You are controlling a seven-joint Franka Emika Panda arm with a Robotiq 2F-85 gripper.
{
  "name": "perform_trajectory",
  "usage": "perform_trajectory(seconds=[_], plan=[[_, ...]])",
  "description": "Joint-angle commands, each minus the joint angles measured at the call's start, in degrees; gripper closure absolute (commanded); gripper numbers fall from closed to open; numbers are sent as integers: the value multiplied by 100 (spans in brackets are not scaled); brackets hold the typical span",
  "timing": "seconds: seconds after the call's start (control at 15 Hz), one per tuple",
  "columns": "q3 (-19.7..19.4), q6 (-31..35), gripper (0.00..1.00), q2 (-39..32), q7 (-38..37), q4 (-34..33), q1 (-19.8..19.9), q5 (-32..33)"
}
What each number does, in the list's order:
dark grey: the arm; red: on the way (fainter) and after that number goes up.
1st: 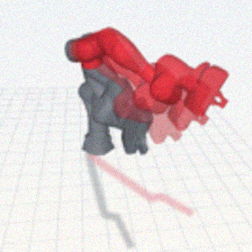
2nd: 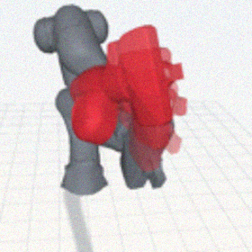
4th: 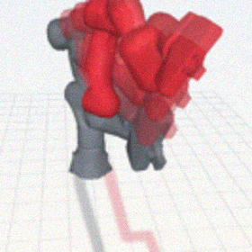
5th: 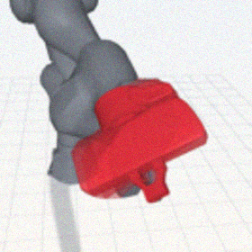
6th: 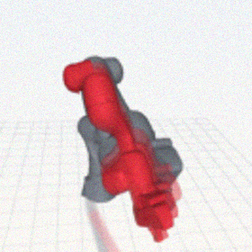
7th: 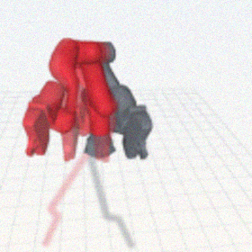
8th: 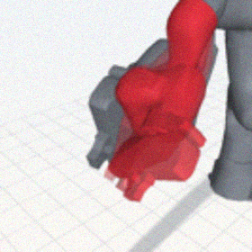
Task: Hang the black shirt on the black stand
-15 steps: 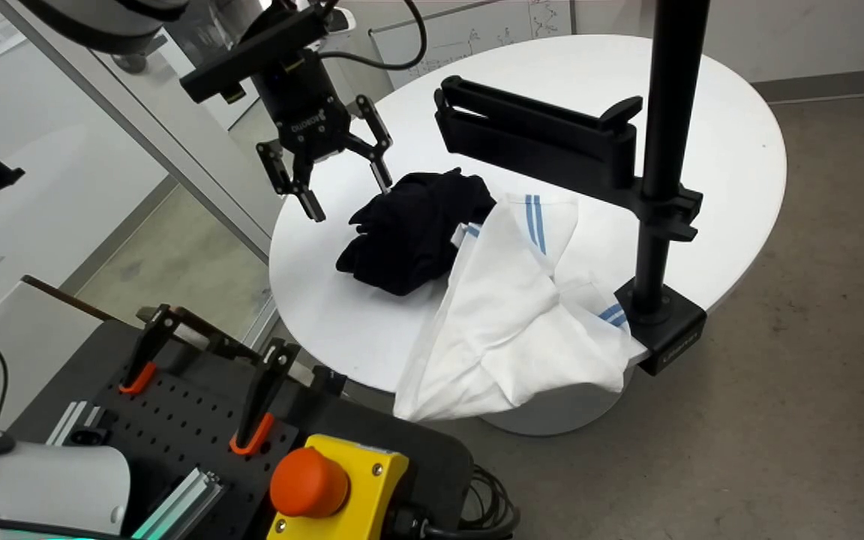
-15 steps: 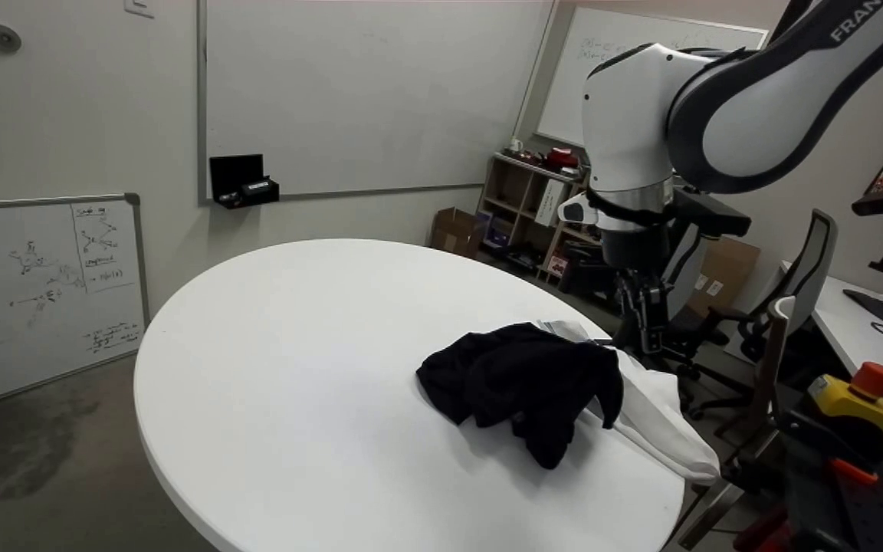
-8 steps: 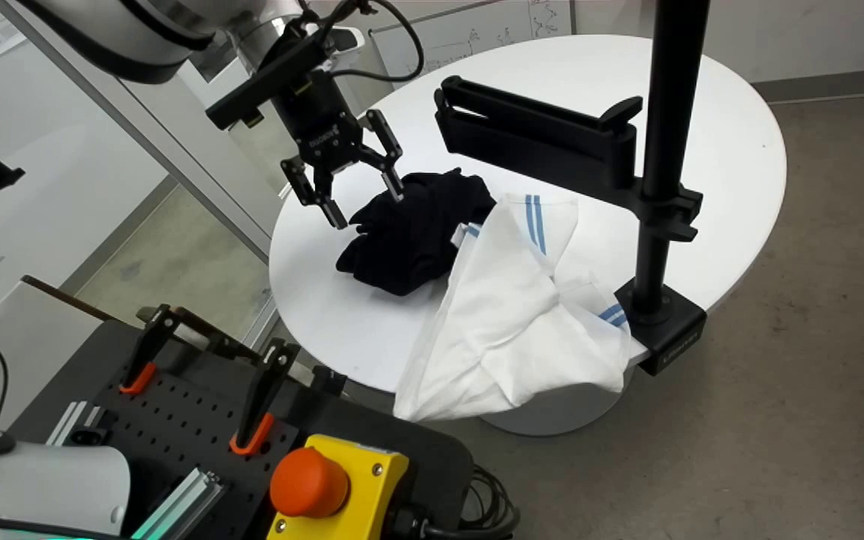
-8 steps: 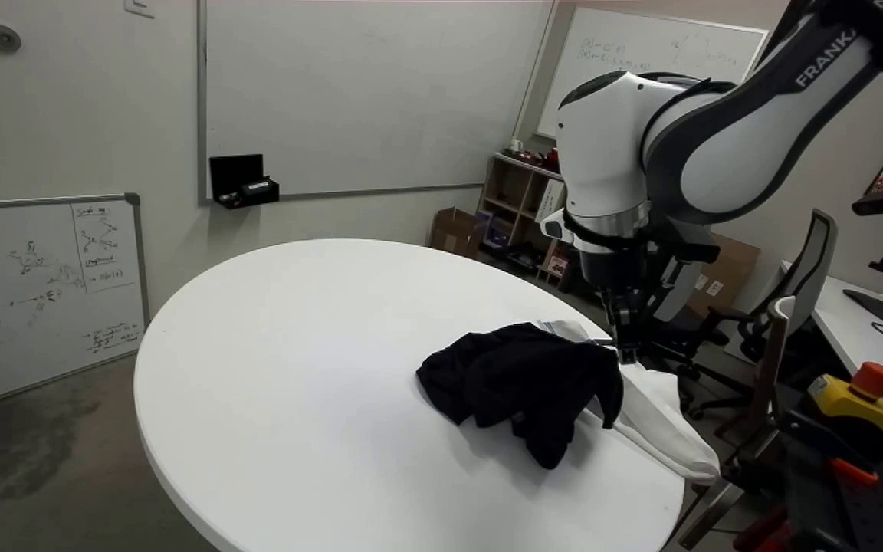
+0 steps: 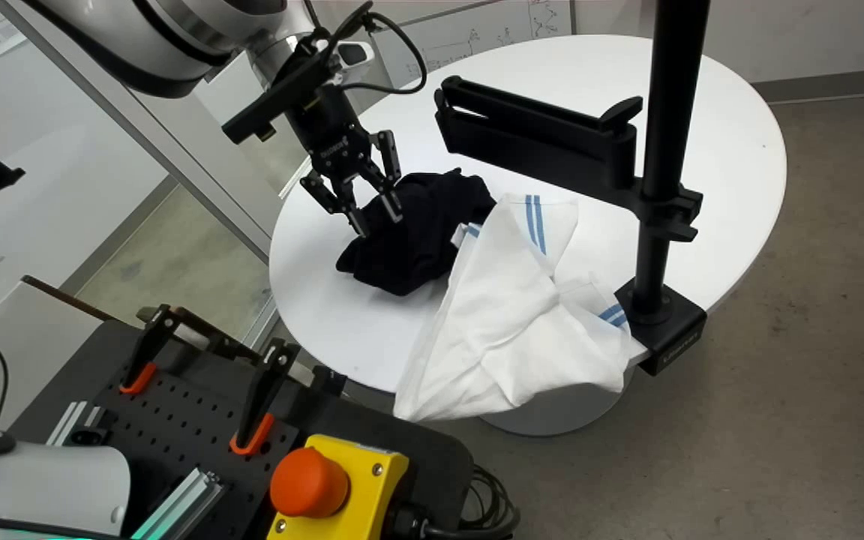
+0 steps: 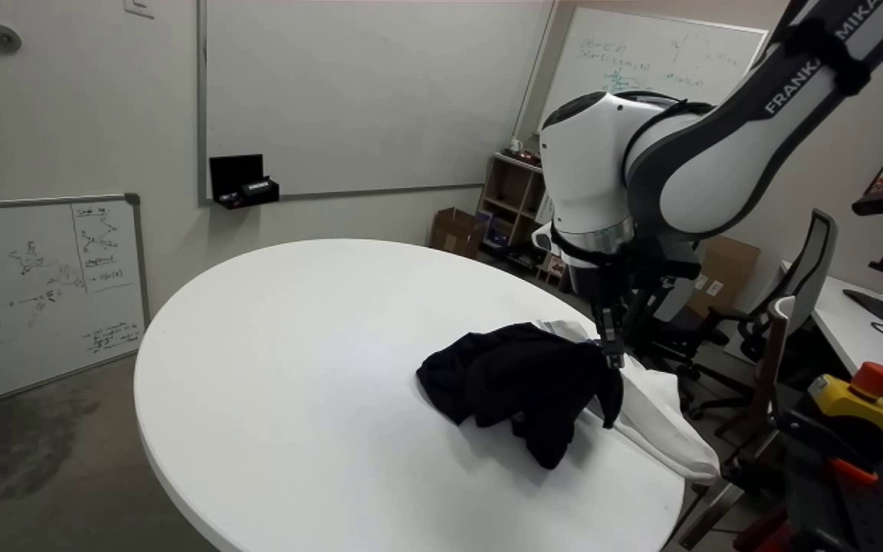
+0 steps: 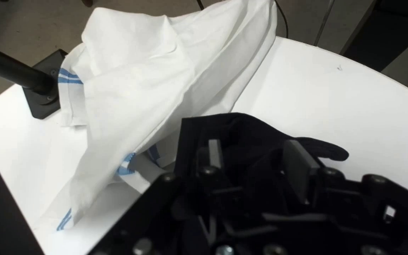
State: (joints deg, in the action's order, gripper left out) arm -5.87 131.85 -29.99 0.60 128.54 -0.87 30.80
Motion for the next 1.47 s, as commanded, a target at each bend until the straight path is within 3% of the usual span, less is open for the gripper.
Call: perform_trajectory(seconds=[0.0,0.13,0.6,1.0,1.4], plan=[[-109,-21,81,-177,-168,-171,-102,87],[-119,-21,98,-181,-156,-175,-88,69],[-98,38,100,124,28,9,9,-14],[-67,114,100,1840,551,967,439,-404],[-136,-57,100,3698,1598,1862,806,-1072]])
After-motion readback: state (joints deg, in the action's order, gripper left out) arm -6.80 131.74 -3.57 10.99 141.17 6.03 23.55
